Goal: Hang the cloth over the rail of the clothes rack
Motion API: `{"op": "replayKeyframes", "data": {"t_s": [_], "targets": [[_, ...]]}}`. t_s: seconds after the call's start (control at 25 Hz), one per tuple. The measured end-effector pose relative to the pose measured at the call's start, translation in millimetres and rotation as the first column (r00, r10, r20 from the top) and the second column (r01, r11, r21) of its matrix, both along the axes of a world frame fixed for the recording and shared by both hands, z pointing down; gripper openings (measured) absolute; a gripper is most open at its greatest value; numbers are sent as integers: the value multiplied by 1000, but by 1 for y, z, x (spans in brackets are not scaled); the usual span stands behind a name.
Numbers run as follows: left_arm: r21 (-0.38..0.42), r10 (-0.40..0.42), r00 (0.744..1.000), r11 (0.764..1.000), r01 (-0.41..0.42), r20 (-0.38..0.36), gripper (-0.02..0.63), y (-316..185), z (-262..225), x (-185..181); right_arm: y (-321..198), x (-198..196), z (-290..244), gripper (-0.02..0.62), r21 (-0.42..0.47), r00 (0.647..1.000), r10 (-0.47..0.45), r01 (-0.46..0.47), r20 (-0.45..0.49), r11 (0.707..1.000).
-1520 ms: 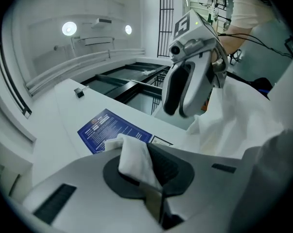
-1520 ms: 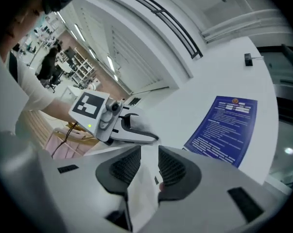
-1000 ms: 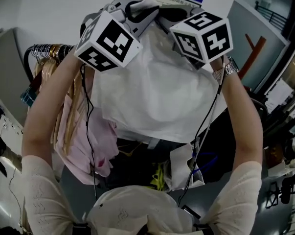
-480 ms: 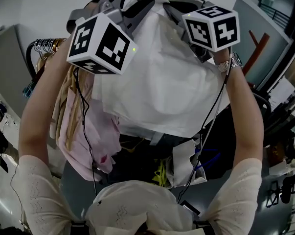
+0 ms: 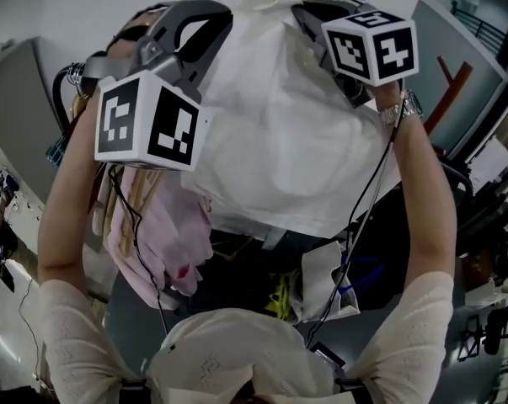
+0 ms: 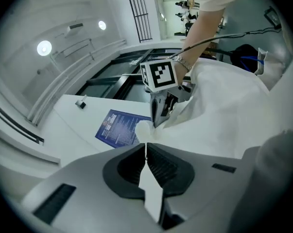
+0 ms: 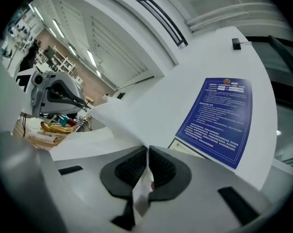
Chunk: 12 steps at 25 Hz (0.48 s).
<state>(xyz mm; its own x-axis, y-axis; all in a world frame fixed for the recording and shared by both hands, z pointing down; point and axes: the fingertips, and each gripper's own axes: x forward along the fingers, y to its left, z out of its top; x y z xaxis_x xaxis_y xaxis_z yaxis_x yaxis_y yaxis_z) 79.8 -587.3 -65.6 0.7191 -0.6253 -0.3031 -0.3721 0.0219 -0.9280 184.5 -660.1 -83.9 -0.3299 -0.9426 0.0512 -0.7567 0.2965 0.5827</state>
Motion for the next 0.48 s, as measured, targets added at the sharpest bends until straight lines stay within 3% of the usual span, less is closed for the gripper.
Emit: {"op": "replayKeyframes", "data": {"t_s": [0.12,0.24,0.32,0.48], "targets": [[-30,58,995,998,-61,-80,17,16,-8,-17,-3,3,1,31,-8,1000,-10,10,20,1000],[-181,127,984,972,-149,-125,17,23,1,-21,-8,2,8,72,-39,999,-35,36,31,999],[-240,129,975,955,-172,-183,17,22,12,-22,-9,0,15,112,-66,999,-43,45,32,997],[-248,95,970,957,-151,-224,17,17,36,-13,-9,5,12,112,-52,999,-18,19,35,998]]}}
